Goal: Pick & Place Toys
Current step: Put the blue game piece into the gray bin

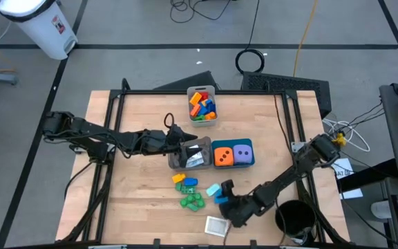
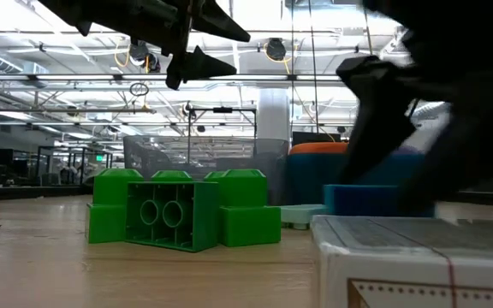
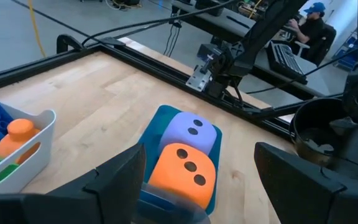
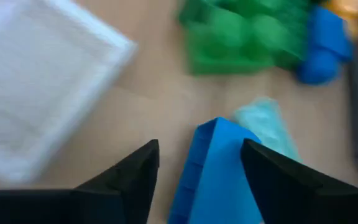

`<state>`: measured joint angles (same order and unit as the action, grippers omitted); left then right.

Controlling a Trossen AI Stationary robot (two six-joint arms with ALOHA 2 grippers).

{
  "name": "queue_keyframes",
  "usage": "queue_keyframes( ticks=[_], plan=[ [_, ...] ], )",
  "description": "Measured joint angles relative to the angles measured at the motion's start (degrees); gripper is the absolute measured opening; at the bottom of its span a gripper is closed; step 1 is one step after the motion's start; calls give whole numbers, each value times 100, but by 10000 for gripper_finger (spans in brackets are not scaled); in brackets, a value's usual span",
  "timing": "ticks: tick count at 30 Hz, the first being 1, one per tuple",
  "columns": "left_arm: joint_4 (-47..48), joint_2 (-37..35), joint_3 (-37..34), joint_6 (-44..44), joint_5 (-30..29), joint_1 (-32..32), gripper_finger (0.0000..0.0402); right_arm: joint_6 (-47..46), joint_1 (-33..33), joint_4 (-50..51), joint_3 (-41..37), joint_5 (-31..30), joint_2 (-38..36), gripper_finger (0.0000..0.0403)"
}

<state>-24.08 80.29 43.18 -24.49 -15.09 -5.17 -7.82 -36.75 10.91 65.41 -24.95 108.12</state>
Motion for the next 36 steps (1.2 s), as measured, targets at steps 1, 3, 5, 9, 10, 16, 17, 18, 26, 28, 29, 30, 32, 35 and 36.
queue_keyframes(
  ticks=[1,3,5,9,10,16,17,18,26,28,29,30,32,35,36],
  plan=[
    [0,0,0,0,0,0,306,3,41,86,0,-118,4,210],
    [0,0,0,0,0,0,306,-14,124,246,0,-315,4,187],
    [0,0,0,0,0,0,306,-39,183,337,0,-342,2,161],
    [0,0,0,0,0,0,306,-154,249,572,4,-450,-7,107],
    [0,0,0,0,0,0,306,-182,262,585,4,-456,-7,96],
    [0,0,0,1,0,0,306,-93,253,700,0,-662,-1,57],
    [0,0,0,0,0,0,306,-39,253,758,0,-658,-1,51],
    [0,0,0,2,0,0,306,-20,255,815,0,-669,-2,46],
    [2,-2,-2,2,0,0,306,-91,179,808,-11,-648,-51,39],
    [2,-2,-2,2,0,0,306,-68,134,773,-18,-653,-70,65],
    [2,-2,-2,2,0,0,306,-50,98,781,-22,-638,-106,82],
    [2,-2,-2,2,0,0,306,-47,65,794,-28,-608,-150,98],
    [2,-2,-2,2,2,0,306,-58,16,777,-28,-545,-214,134],
    [2,-2,-2,2,1,0,306,-21,-38,791,-28,-572,-276,181],
    [4,-2,-2,2,2,0,306,-23,-42,788,-28,-608,-276,193]
  ],
)
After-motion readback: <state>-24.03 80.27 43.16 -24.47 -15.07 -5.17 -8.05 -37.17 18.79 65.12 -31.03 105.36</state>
